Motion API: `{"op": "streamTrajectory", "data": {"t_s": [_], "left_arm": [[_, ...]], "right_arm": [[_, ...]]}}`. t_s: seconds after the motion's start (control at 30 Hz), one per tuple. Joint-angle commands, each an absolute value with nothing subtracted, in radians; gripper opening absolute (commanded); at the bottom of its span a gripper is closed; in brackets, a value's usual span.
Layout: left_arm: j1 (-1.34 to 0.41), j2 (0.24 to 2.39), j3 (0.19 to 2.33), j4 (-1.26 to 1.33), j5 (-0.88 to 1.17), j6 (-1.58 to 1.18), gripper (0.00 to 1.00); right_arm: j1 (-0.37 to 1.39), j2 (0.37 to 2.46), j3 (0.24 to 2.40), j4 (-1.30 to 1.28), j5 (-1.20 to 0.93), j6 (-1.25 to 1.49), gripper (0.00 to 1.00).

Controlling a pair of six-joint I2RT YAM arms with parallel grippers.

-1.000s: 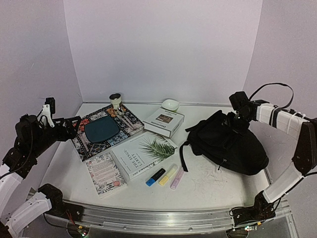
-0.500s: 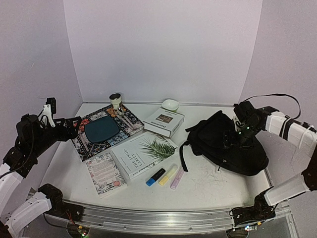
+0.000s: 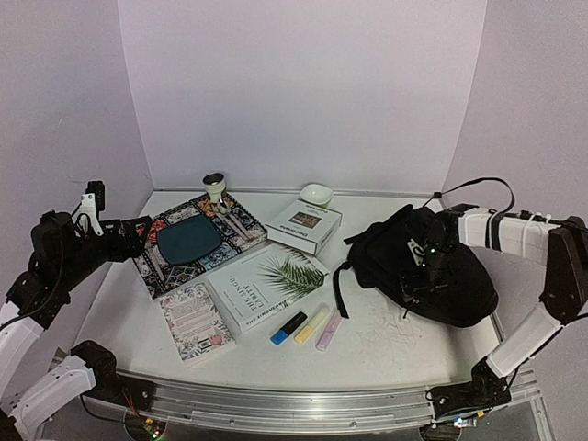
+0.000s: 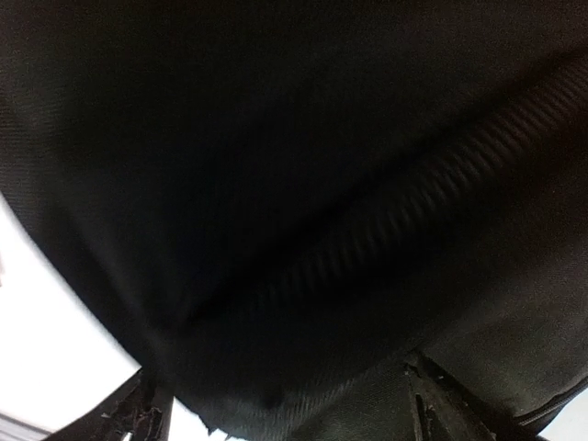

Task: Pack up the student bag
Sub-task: Move the student bag to the center of the board.

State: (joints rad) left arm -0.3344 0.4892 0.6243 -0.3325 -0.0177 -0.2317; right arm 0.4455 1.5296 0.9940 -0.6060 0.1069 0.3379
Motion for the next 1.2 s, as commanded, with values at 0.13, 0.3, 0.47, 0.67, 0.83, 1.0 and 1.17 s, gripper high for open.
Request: {"op": "streamTrajectory", "data": {"t_s": [0.13, 0.3, 0.47, 0.67, 0.83, 1.0, 1.17], "left_arm": [[-0.336, 0.492, 0.633, -0.307, 0.024, -0.209, 1.0], [-0.336, 0.489, 0.634, -0.306, 0.027, -0.209, 0.99], [-0.337, 0.488, 0.632, -0.303, 0.029, -0.208, 0.99], [-0.336, 0.48, 0.631, -0.302, 0.026, -0.211, 1.0], [-0.336, 0.478, 0.63, -0.3, 0.033, -0.221, 1.0], [-0.336, 0.515, 0.634, -0.28, 0.144, -0.246, 1.0], [-0.336, 0.621, 0.648, -0.26, 0.261, -0.304, 0.99]], "right_arm": [[0.484, 1.631, 1.014, -0.648, 0.163, 0.412, 0.54], [0.53, 1.626, 1.025, -0.627, 0.129, 0.533, 0.21], [0.576, 1.622, 1.034, -0.582, 0.056, 0.713, 0.0], [0.659, 1.625, 1.028, -0.479, -0.024, 0.945, 0.0], [0.75, 1.613, 1.048, -0.419, 0.034, 1.116, 0.0], [0.807, 1.624, 1.104, -0.393, 0.092, 1.204, 0.11], [0.823, 1.648, 1.15, -0.331, 0.05, 1.166, 0.32]]}}
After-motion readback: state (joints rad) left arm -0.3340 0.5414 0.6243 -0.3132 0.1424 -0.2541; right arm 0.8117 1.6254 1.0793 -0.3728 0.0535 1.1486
